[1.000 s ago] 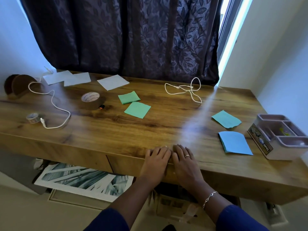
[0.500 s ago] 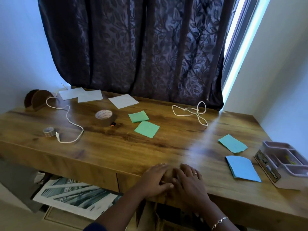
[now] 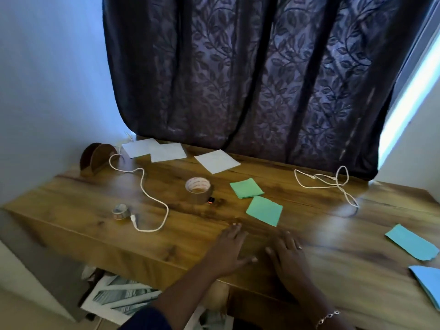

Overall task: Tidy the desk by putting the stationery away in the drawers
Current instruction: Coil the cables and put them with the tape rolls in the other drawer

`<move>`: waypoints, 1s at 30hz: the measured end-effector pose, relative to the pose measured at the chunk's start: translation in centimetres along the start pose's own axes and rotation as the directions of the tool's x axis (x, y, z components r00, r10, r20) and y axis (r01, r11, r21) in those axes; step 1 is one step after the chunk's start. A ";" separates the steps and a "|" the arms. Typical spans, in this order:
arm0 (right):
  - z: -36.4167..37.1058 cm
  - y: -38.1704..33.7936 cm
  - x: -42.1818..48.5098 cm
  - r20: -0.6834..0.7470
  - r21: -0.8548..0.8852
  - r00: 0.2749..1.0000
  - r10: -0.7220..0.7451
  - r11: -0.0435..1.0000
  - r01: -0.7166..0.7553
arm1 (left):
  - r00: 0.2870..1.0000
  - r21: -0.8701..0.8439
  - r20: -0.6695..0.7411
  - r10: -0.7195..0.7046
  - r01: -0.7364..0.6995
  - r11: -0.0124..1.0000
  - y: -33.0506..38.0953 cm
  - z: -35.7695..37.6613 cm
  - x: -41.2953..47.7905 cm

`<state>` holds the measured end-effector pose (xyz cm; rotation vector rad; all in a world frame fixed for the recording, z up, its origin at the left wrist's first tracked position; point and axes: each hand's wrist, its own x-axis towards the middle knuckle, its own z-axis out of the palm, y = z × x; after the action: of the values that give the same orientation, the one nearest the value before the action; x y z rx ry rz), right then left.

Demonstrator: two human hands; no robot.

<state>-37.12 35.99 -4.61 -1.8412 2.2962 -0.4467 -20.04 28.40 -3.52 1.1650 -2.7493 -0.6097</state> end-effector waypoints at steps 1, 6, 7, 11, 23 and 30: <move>0.2 -0.9 0.6 -0.006 -0.007 1.000 0.000 1.000 0.000 | 1.000 0.009 0.008 -0.005 0.005 1.000 -0.9 -0.5 0.2; 0.9 -2.5 2.7 -0.019 -0.017 0.999 0.034 0.999 -0.034 | 0.999 0.032 0.030 0.041 -0.042 0.999 -2.8 -1.8 2.1; 0.9 -2.6 2.9 -0.027 -0.007 0.998 0.051 0.999 -0.051 | 0.998 0.040 0.037 0.054 -0.056 0.998 -2.9 -1.7 2.6; 0.7 -0.7 3.7 -0.075 0.010 0.991 0.112 0.994 -0.112 | 0.994 0.055 0.058 0.093 -0.096 0.994 -1.8 -1.4 5.3; -4.9 10.6 7.9 -0.238 0.039 0.943 0.234 0.972 -0.232 | 0.981 0.004 0.062 0.183 -0.184 0.983 3.9 -0.7 15.5; -8.9 16.1 13.3 -0.330 0.263 0.830 0.449 0.889 -0.376 | 0.987 -0.121 -0.006 0.158 -0.157 0.980 6.7 -0.3 19.5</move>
<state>-57.76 27.36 -0.81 -1.1904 2.6928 -0.9827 -38.17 18.72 -1.90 0.9111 -2.7296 -0.7472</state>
